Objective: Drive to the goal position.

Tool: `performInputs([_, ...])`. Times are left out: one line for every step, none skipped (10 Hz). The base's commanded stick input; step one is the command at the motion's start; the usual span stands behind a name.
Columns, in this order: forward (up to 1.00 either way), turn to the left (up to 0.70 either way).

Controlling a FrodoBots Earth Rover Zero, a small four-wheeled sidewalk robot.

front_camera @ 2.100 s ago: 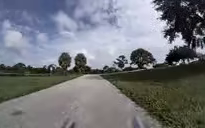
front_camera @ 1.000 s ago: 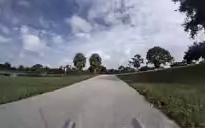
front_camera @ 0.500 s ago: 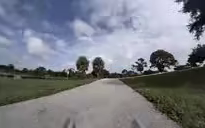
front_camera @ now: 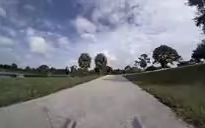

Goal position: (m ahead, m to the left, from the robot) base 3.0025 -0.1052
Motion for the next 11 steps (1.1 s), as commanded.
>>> performInputs([0.69,0.06])
performInputs([0.69,0.09])
performInputs([0.69,0.12])
performInputs([0.69,0.12])
performInputs([0.69,0.10])
performInputs([0.69,0.08])
performInputs([0.69,0.07])
performInputs([0.69,0.05])
performInputs([0.69,0.03])
performInputs([0.69,0.03])
performInputs([0.69,0.03])
